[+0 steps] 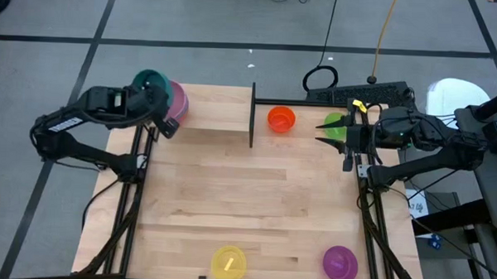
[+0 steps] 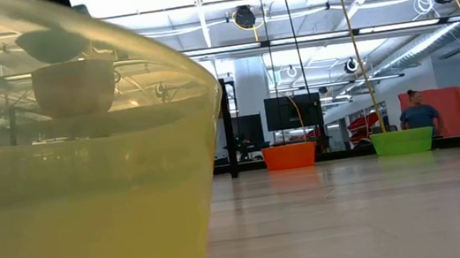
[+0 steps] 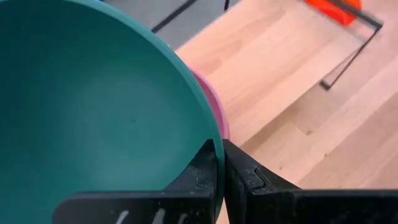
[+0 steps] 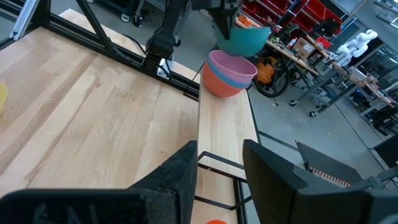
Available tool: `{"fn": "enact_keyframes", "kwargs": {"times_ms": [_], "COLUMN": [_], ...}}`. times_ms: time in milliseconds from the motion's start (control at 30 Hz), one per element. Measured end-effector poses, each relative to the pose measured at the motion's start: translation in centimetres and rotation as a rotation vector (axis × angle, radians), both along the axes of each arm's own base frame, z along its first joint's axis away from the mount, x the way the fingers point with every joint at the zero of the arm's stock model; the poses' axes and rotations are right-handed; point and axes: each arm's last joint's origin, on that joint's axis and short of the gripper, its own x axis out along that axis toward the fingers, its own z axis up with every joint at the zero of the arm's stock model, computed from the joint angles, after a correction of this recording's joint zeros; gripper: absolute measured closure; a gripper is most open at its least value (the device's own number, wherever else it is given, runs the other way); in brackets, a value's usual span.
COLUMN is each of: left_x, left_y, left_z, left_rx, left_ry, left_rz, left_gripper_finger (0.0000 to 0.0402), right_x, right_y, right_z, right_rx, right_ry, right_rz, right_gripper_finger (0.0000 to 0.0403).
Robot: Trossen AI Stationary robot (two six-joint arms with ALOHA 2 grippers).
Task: Place and stack bowls onto a shelf
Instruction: Stack the green bowl on top of the pink bowl on the shelf
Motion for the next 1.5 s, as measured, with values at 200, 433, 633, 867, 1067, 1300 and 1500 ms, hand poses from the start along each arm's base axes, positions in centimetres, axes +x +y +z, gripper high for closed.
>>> {"fn": "enact_keyframes", "kwargs": {"times_ms": [200, 433, 633, 867, 1067, 1300, 1500], "left_x": [0.9, 1.6, 2.0, 2.3, 2.2, 2.0, 1.6], "left_y": [0.8, 1.9, 2.7, 3.3, 3.4, 3.3, 3.1], "left_z": [-1.9, -3.8, -5.0, -5.0, -4.1, -2.7, -3.0], "left_rx": [-0.045, -0.086, -0.098, -0.070, -0.038, -0.001, -0.027], "left_ry": [0.028, 0.050, 0.062, 0.027, 0.032, 0.011, 0.072], "left_rz": [-0.006, -0.029, -0.058, -0.059, -0.100, -0.134, -0.141], "left_gripper_finger": [0.0395, 0.0395, 0.0376, 0.0357, 0.0354, 0.0353, 0.0353], "right_x": [0.0, 0.0, 0.0, 0.0, 0.0, 0.0, 0.0], "right_y": [0.0, 0.0, 0.0, 0.0, 0.0, 0.0, 0.0], "right_z": [0.0, 0.0, 0.0, 0.0, 0.0, 0.0, 0.0], "right_rx": [0.000, 0.000, 0.000, 0.000, 0.000, 0.000, 0.000], "right_ry": [0.000, 0.000, 0.000, 0.000, 0.000, 0.000, 0.000], "right_rz": [0.000, 0.000, 0.000, 0.000, 0.000, 0.000, 0.000], "right_gripper_finger": [0.0282, 0.0282, 0.0282, 0.0282, 0.0282, 0.0282, 0.0282]}}
